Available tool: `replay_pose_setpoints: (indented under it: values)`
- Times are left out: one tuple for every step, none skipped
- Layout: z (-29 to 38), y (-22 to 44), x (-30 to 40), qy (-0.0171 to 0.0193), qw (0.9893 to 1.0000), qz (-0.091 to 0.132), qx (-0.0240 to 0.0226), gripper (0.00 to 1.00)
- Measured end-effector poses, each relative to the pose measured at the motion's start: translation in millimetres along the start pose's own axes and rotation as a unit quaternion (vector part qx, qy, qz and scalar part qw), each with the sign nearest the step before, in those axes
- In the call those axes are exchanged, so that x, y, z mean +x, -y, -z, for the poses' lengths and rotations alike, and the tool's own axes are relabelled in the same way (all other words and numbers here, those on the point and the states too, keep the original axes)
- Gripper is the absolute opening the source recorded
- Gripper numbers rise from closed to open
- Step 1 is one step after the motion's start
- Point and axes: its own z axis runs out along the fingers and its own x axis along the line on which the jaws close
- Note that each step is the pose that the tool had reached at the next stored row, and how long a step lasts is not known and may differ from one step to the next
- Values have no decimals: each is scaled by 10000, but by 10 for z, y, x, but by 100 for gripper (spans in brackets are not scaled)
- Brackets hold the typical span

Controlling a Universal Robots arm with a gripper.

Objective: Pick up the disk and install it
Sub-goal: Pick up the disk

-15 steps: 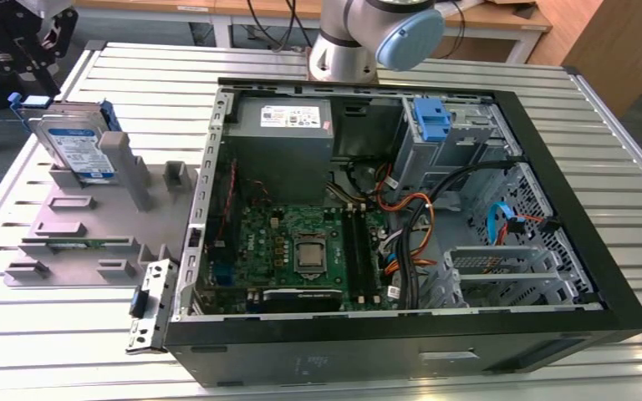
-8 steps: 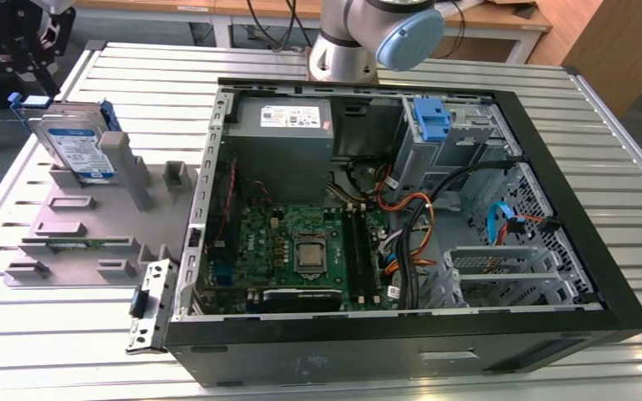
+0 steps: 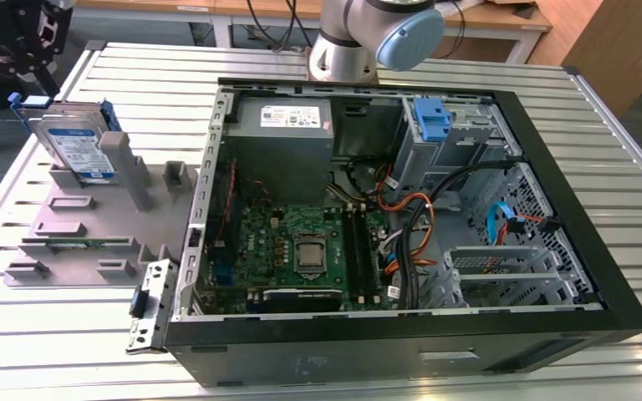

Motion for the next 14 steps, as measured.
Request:
replay_pose_setpoints:
  values:
    - [0,0,0,-4,10000,95,-3,11]
    - [0,0,0,-8,9998,182,-6,11]
    - [-1,0,0,-12,9996,269,-9,11]
    - [-1,0,0,-16,9994,356,-12,11]
    - [-1,0,0,-20,9990,443,-15,11]
    - [0,0,0,-24,9986,530,-18,11]
    - [-1,0,0,-27,9981,616,-20,11]
    - [-1,0,0,-31,9975,710,-23,11]
    - [-1,0,0,-35,9968,796,-27,11]
    - [-1,0,0,-39,9961,882,-29,11]
    - [-1,0,0,-43,9953,967,-32,11]
    - [-1,0,0,-46,9944,1052,-35,11]
    - [-1,0,0,-50,9935,1136,-38,11]
    - [-2,0,0,-54,9925,1219,-41,11]
